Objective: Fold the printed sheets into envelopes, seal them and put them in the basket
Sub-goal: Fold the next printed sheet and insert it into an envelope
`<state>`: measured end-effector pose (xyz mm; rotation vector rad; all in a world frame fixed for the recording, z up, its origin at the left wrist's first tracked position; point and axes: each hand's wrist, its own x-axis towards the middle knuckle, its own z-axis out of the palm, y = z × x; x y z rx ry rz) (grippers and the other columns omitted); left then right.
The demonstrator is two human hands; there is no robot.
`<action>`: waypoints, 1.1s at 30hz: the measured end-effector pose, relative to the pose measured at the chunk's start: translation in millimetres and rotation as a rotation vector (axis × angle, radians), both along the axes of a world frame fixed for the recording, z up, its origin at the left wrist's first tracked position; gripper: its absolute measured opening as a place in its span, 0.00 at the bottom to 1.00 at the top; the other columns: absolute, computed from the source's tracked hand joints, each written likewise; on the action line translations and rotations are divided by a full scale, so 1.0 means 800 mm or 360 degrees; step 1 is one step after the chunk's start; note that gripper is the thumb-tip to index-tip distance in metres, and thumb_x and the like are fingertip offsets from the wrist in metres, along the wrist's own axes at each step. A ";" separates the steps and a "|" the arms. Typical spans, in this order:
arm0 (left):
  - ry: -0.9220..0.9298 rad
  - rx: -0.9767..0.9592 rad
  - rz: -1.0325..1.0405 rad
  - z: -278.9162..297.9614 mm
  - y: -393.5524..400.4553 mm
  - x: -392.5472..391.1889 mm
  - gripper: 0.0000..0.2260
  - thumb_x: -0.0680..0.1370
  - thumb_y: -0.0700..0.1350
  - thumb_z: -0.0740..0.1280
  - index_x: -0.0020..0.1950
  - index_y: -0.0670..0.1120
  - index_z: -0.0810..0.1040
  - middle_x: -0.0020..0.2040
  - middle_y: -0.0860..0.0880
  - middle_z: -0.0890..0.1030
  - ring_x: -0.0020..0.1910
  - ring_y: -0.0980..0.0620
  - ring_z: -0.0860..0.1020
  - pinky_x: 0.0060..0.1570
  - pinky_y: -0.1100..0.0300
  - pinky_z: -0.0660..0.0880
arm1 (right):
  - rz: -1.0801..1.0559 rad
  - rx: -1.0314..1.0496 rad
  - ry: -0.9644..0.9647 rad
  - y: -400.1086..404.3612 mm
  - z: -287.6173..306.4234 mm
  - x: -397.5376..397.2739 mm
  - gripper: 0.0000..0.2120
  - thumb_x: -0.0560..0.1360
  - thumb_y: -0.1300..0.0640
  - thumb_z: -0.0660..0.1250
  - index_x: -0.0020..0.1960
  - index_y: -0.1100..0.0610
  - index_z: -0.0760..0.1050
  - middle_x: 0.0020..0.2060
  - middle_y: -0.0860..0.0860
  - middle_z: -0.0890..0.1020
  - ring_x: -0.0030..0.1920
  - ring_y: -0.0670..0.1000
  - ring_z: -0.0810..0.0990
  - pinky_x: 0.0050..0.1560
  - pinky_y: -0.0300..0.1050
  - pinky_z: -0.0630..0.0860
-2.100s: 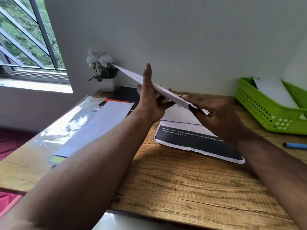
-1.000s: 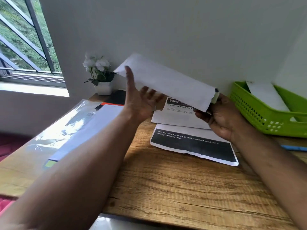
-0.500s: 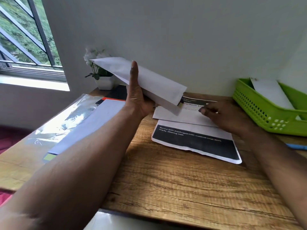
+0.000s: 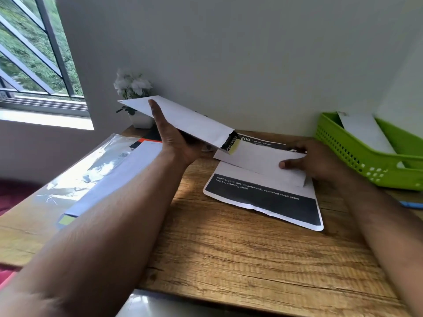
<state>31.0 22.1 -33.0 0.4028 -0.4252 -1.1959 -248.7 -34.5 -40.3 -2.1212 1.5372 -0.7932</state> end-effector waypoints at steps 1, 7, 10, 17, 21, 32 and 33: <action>0.0041 -0.0024 0.0015 0.000 -0.001 0.002 0.32 0.71 0.74 0.57 0.44 0.44 0.76 0.36 0.45 0.79 0.36 0.44 0.80 0.57 0.46 0.74 | -0.0041 -0.0057 -0.0197 0.001 0.002 0.001 0.22 0.62 0.53 0.80 0.54 0.58 0.80 0.50 0.51 0.82 0.49 0.48 0.78 0.48 0.40 0.71; 0.0121 -0.0066 0.0088 -0.001 -0.009 0.018 0.30 0.71 0.70 0.63 0.59 0.47 0.77 0.49 0.43 0.81 0.53 0.41 0.80 0.61 0.40 0.73 | -0.0079 -0.0072 -0.1374 0.021 0.027 0.015 0.11 0.70 0.67 0.72 0.50 0.58 0.79 0.43 0.51 0.82 0.42 0.52 0.81 0.44 0.47 0.80; 0.0198 -0.0038 0.0141 -0.003 -0.011 0.021 0.33 0.70 0.69 0.65 0.65 0.47 0.75 0.56 0.43 0.80 0.61 0.40 0.79 0.60 0.37 0.73 | 0.0077 0.0182 -0.1685 0.031 0.034 0.022 0.11 0.71 0.69 0.69 0.50 0.58 0.80 0.46 0.53 0.83 0.44 0.53 0.82 0.46 0.49 0.81; 0.0390 0.0044 0.0270 -0.005 -0.017 0.035 0.37 0.65 0.69 0.70 0.68 0.49 0.72 0.64 0.41 0.79 0.58 0.38 0.80 0.56 0.31 0.72 | 0.0273 0.0548 -0.1755 0.045 0.039 0.026 0.10 0.73 0.69 0.63 0.46 0.57 0.79 0.33 0.49 0.84 0.30 0.45 0.82 0.28 0.34 0.76; 0.0427 0.0080 0.0382 -0.003 -0.016 0.045 0.34 0.68 0.69 0.68 0.67 0.50 0.72 0.61 0.42 0.80 0.56 0.38 0.80 0.52 0.31 0.74 | 0.0310 0.0618 -0.1665 0.045 0.040 0.022 0.10 0.73 0.69 0.63 0.46 0.57 0.79 0.32 0.48 0.84 0.30 0.44 0.82 0.27 0.34 0.75; 0.0382 0.0125 0.0431 -0.005 -0.018 0.049 0.32 0.70 0.69 0.67 0.66 0.49 0.72 0.57 0.43 0.81 0.54 0.40 0.81 0.49 0.34 0.77 | 0.0293 0.0775 -0.1509 0.050 0.039 0.023 0.11 0.72 0.72 0.63 0.50 0.64 0.79 0.34 0.52 0.85 0.30 0.47 0.83 0.27 0.36 0.76; 0.0359 0.0122 0.0414 -0.005 -0.019 0.049 0.34 0.68 0.69 0.68 0.67 0.50 0.72 0.59 0.43 0.81 0.54 0.40 0.81 0.50 0.34 0.76 | 0.0293 0.0805 -0.1502 0.050 0.037 0.023 0.12 0.71 0.72 0.64 0.52 0.65 0.79 0.36 0.54 0.85 0.31 0.49 0.83 0.28 0.38 0.77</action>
